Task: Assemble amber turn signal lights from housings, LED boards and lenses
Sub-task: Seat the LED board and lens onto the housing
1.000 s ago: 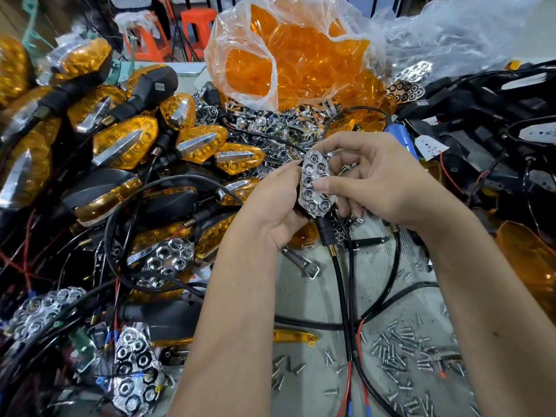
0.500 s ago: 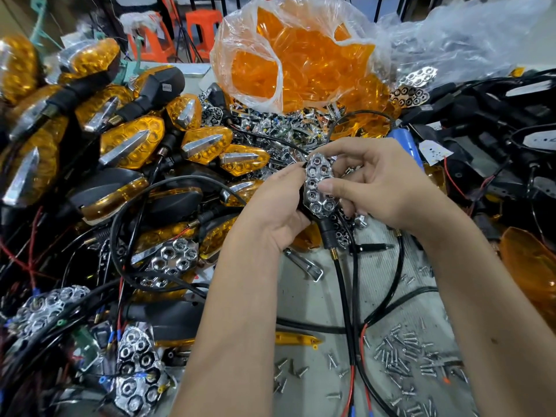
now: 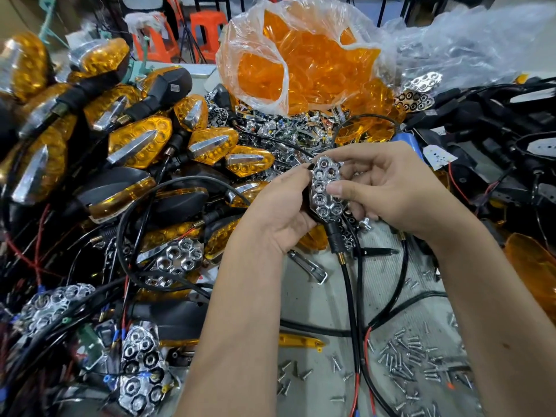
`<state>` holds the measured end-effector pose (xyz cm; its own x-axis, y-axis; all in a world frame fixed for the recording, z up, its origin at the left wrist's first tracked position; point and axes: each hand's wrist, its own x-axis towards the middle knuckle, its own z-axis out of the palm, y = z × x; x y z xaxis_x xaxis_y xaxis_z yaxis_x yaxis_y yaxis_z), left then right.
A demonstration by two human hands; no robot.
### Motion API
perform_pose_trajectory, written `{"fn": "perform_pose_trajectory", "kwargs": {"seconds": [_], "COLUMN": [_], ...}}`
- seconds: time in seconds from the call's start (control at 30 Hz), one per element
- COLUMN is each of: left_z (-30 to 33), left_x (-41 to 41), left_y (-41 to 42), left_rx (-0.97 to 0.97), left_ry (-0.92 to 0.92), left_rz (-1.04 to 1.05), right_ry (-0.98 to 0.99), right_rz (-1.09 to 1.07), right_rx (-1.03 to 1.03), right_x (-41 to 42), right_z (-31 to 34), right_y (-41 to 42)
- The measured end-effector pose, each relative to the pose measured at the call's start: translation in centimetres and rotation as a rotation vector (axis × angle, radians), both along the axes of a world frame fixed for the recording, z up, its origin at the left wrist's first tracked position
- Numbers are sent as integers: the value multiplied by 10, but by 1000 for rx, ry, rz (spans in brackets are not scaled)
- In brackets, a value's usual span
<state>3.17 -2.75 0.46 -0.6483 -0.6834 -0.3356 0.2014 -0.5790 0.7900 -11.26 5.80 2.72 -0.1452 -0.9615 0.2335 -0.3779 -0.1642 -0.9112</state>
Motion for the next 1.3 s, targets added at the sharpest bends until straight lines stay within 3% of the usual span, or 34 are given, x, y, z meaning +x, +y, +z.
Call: {"fn": "perform_pose_trajectory", "kwargs": {"seconds": [0.47,0.73,0.83,0.97,1.3], "left_z": [-6,-6,-1,5,8], "left_x": [3,3,4,3,7], "left_y": [-3,-1,1,1,3], "left_rx": [-19,-57,-111,-147,-125], "left_ry": [57,216,328,424,548], "left_rz": [-4,58,49,91,70], "right_ry": [50,83,-18,-87,-209], "right_rz": [2,-112,-149,-8,30], "right_rx": [13,27,95,189,142], "right_x": [1,0,1,4,8], "right_z": [-3,-8,-8,-9,-7], "right_y": [-4,-10,-10,-8,-9]}}
